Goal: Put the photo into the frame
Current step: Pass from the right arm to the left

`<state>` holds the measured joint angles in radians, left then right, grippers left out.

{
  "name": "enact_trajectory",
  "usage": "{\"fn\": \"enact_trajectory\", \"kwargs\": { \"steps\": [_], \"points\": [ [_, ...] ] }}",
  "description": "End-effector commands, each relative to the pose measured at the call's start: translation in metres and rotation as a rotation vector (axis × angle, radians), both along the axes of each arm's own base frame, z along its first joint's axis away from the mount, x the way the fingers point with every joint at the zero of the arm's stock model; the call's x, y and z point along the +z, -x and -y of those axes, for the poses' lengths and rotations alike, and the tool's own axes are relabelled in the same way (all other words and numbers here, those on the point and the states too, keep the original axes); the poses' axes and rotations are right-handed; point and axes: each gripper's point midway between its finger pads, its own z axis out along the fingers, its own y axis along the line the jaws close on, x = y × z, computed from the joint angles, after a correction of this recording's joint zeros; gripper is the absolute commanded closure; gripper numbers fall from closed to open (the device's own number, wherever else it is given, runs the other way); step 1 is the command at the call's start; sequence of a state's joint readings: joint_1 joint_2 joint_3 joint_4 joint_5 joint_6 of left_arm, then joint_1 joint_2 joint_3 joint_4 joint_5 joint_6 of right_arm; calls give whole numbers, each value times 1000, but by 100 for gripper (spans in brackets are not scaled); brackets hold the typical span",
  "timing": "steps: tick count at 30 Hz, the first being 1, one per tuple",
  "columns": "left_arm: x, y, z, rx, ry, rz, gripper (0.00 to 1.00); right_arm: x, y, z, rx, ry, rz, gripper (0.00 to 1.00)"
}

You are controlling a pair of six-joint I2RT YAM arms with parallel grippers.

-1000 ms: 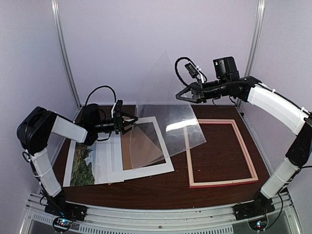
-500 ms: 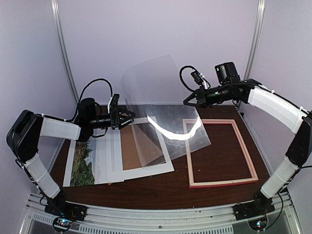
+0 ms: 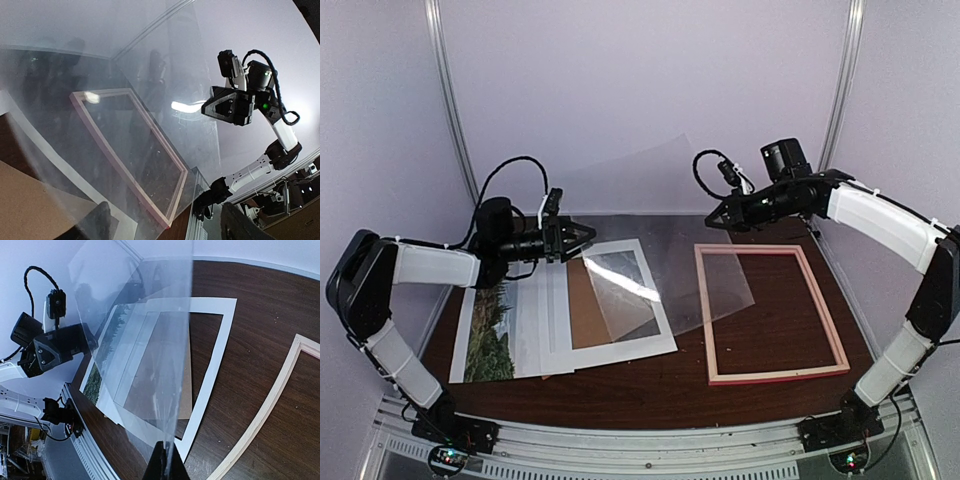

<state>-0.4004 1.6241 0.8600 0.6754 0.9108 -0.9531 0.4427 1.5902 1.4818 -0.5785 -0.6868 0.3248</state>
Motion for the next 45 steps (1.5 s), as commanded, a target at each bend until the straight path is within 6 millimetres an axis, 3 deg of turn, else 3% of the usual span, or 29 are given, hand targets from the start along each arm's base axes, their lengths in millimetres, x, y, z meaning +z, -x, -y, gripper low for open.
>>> {"fn": "enact_trajectory", "kwargs": {
  "steps": [1, 14, 24, 38, 45],
  "points": [
    [31, 1, 0, 5, 30, 110, 26, 6, -4, 4, -34, -5, 30, 100],
    [27, -4, -2, 33, 14, 103, 48, 14, -11, -6, -101, -185, 8, 100],
    [19, -5, -3, 43, 0, 93, 56, 28, -18, -8, -157, -309, 12, 100],
    [16, -7, -3, 54, -4, 95, 69, 34, -18, -12, -157, -389, -2, 100],
    [17, -8, -4, 64, -9, 101, 79, 26, -16, -15, -143, -380, -22, 100]
  ]
}}
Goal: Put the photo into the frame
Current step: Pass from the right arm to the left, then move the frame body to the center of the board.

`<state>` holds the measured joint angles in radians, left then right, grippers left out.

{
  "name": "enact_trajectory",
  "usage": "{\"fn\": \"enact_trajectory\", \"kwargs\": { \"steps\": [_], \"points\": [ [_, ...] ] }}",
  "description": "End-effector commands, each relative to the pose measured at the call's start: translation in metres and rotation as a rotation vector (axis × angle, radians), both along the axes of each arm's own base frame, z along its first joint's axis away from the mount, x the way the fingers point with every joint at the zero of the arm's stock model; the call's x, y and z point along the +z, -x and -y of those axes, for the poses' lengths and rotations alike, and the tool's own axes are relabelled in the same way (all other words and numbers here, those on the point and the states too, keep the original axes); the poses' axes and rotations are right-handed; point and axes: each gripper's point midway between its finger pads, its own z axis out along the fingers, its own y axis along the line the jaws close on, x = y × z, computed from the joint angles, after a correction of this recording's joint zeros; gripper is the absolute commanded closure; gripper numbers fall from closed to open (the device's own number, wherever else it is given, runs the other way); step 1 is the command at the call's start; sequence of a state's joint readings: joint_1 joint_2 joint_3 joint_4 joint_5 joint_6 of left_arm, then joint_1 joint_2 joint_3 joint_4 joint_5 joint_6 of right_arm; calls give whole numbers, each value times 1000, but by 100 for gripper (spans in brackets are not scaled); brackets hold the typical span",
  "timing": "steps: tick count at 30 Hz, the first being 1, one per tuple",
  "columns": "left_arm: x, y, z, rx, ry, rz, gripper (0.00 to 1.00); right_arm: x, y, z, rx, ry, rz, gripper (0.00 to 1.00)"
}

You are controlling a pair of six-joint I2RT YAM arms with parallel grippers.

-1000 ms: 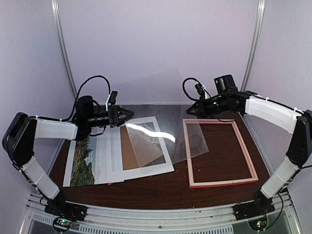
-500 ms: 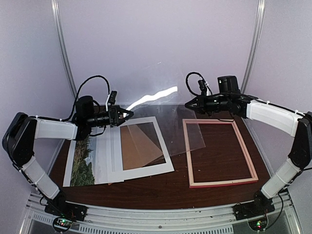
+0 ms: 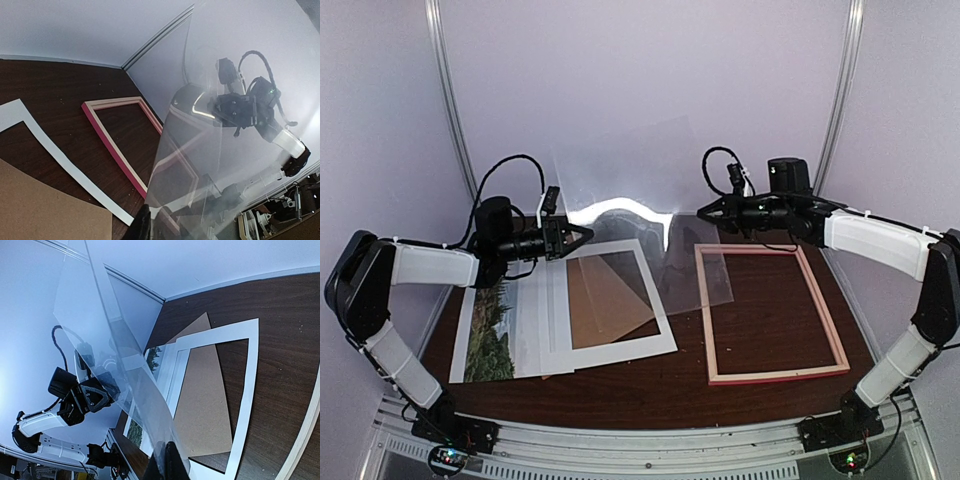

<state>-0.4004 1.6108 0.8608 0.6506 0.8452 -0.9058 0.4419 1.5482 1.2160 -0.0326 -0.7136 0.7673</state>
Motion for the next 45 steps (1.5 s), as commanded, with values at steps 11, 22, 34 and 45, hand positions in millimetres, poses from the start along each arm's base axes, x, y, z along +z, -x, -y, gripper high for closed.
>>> {"fn": "enact_trajectory", "kwargs": {
  "steps": [11, 22, 34, 45],
  "points": [
    [22, 0, -1, 10, 7, 80, 100, 11, 7, -3, 21, -37, 47, 100],
    [24, 0, -25, 77, -51, 43, 100, -22, 8, 13, -13, 131, 24, 58],
    [44, 15, -63, 214, -378, 41, 100, -122, 29, 57, -85, 505, -111, 21],
    [108, 35, -73, 231, -381, 147, 100, -209, 54, 38, 10, 705, -200, 19]
  ]
}}
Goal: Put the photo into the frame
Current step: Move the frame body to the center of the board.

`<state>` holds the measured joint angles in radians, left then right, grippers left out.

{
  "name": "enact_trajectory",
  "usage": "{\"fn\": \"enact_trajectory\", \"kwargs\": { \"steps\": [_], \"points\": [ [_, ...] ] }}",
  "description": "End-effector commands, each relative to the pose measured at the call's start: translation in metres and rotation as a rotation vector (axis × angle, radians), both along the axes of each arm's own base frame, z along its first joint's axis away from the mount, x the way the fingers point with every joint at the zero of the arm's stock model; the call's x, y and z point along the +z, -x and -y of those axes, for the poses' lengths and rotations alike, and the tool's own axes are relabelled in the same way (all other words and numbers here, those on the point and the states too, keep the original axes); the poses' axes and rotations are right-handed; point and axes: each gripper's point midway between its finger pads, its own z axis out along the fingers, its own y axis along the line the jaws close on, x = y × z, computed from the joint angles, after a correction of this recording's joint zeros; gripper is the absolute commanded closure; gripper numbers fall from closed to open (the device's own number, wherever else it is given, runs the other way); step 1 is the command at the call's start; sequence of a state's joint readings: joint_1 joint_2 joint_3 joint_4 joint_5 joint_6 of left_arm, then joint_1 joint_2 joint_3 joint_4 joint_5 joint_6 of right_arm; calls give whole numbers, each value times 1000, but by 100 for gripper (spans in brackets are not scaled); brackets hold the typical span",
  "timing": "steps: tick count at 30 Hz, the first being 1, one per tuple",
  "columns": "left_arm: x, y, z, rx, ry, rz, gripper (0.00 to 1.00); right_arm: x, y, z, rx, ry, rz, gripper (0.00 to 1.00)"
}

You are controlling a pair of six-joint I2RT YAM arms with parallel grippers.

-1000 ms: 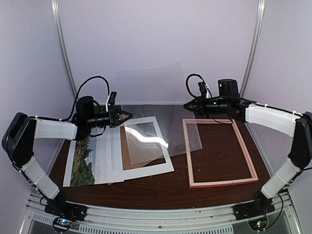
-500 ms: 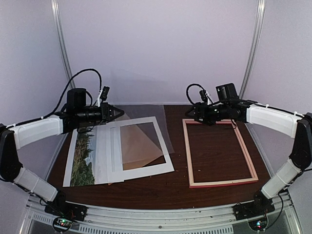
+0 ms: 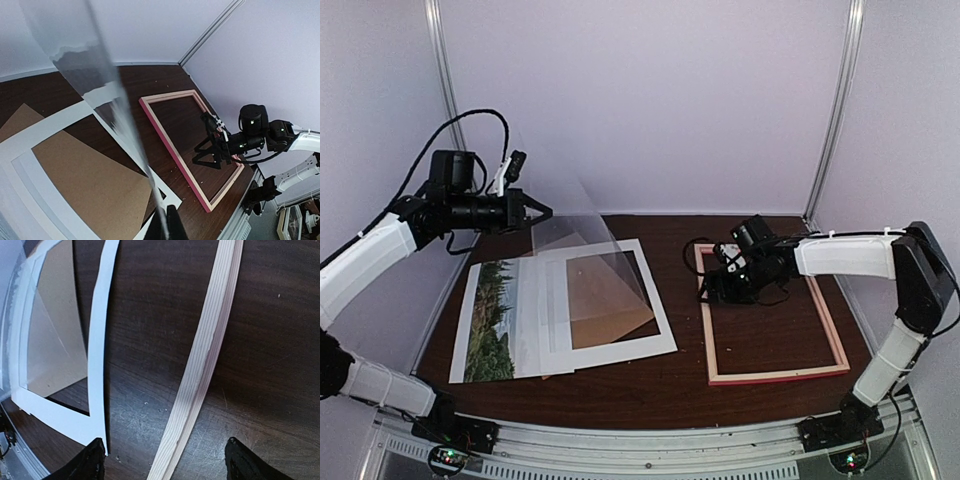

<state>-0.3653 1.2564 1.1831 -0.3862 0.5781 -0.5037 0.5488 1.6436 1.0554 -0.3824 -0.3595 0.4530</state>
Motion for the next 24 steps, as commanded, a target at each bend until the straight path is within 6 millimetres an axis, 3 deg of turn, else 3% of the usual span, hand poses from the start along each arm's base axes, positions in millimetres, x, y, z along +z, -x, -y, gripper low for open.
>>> {"fn": "enact_trajectory", "kwargs": {
  "steps": [1, 10, 24],
  "points": [
    [38, 7, -10, 13, -19, 106, 100, -29, 4, 1, 10, 101, -14, 19],
    [67, 16, -17, 29, -25, 171, 100, -57, 16, -23, 71, 124, -49, 26],
    [68, 14, -25, 76, -51, 194, 100, -59, 41, -76, 102, 65, -27, 28]
  ]
}}
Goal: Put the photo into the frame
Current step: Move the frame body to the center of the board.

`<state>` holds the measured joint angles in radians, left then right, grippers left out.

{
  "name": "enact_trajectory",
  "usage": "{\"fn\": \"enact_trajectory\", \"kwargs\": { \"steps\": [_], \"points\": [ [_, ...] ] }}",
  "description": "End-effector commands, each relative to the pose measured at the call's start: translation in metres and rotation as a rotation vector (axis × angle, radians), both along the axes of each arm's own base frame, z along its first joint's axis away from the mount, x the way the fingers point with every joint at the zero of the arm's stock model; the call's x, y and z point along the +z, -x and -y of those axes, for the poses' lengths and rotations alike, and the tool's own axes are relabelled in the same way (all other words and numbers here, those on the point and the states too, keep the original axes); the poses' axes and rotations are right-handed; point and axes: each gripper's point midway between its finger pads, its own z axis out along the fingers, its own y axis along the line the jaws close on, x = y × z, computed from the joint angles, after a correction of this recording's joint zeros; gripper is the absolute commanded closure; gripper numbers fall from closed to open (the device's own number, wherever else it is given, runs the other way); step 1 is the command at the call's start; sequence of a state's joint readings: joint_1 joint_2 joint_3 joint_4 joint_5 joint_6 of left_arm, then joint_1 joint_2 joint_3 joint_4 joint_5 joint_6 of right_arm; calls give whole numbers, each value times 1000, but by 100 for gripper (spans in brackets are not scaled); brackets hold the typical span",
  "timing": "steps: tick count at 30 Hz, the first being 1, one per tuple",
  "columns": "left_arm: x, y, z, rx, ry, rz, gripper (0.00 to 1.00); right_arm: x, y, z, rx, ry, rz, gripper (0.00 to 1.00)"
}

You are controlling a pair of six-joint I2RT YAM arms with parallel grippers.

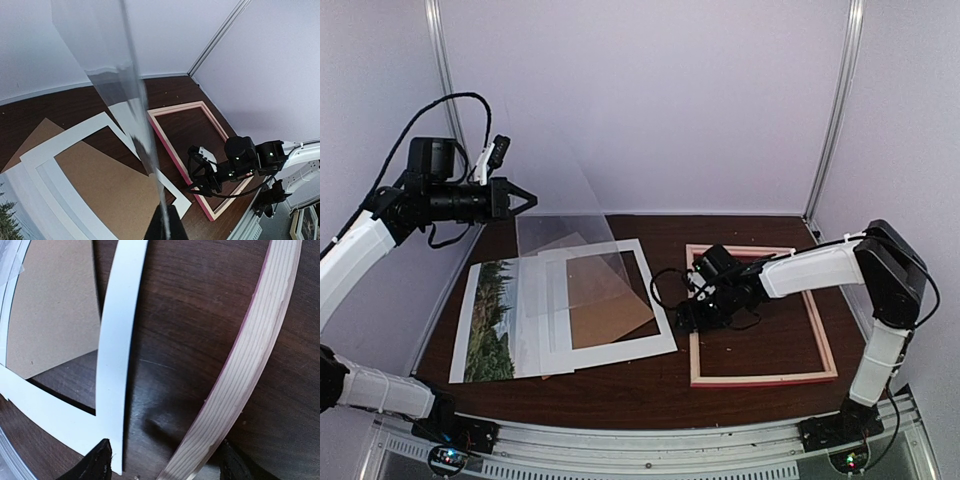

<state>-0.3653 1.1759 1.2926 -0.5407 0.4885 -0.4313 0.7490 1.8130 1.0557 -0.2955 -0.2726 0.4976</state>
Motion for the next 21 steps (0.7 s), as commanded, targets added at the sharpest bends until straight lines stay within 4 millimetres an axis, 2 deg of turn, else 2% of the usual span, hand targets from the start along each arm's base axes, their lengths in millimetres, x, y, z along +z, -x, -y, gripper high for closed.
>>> {"fn": "enact_trajectory", "kwargs": {
  "steps": [1, 8, 16, 21],
  "points": [
    [25, -1, -6, 19, 9, 96, 100, 0, 5, -24, -10, -41, 17, 29],
    [30, 2, -11, 39, -3, 113, 100, 5, 19, -61, 52, -77, 22, 30],
    [30, 3, -11, 37, -6, 110, 100, 8, 46, -96, 194, -86, 31, 34],
    [30, 4, -8, 19, 5, 96, 100, 19, 53, -96, 258, -69, 50, 33]
  ]
}}
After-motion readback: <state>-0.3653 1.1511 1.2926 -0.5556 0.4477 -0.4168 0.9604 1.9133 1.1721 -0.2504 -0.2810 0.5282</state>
